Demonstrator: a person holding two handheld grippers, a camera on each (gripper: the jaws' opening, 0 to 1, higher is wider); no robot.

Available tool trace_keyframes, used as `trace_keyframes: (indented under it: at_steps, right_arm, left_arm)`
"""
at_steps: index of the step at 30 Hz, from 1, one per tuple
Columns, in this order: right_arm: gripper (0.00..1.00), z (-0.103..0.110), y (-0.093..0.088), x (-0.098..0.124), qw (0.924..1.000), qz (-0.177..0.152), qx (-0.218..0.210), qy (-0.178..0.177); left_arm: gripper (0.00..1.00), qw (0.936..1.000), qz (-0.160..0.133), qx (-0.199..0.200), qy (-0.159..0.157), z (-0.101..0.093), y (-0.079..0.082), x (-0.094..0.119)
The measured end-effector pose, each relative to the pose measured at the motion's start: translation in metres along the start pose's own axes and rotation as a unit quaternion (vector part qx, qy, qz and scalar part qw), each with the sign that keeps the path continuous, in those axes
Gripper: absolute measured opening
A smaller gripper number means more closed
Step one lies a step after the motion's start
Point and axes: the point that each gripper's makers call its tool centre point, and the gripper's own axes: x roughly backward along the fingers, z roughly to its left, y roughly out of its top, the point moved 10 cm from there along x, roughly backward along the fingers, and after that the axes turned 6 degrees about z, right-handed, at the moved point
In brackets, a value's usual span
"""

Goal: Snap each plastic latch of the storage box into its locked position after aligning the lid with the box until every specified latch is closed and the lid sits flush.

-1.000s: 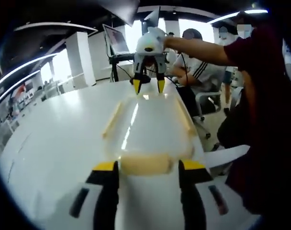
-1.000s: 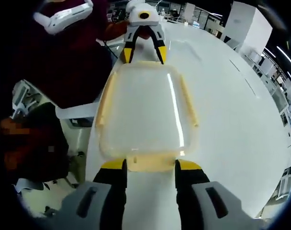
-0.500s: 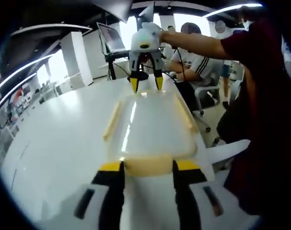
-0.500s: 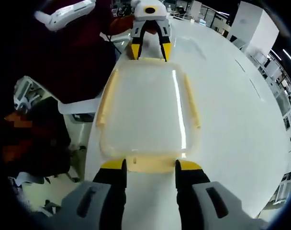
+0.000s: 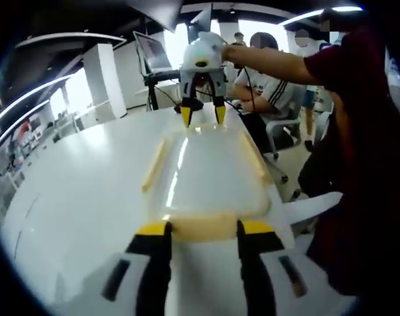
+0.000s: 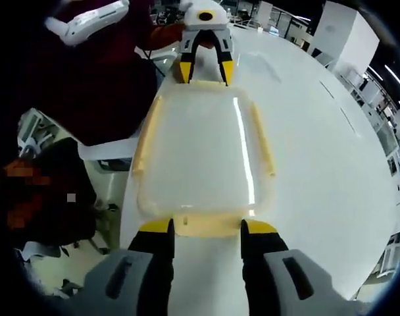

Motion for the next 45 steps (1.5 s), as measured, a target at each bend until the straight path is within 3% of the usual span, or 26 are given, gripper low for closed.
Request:
trace_keyframes:
  at_steps: [6, 10, 38, 45]
  right_arm:
    - [0.4, -0.001, -0.001, 0.001, 1.0, 0.002, -0.001, -0.001]
    - [0.4, -0.001, -0.002, 0.001, 1.0, 0.005, -0.001, 0.0]
    - [0.39, 0.012, 0.0, 0.001, 0.9999, -0.005, -0.014, -0.003]
    - [0.39, 0.014, 0.004, 0.0, 0.9999, 0.0, -0.016, -0.003]
  left_arm:
    - [0.44, 0.9999, 0.007, 0.014, 0.006, 0.004, 0.001, 0.0]
    - [0.4, 0.9999, 0.009, 0.011, -0.007, 0.002, 0.001, -0.001]
    - [0.38, 0.999, 0.036, 0.005, -0.026, -0.002, 0.006, 0.006]
    - [0.38, 0.9991, 0.031, 0.004, -0.028, -0.001, 0.007, 0.01]
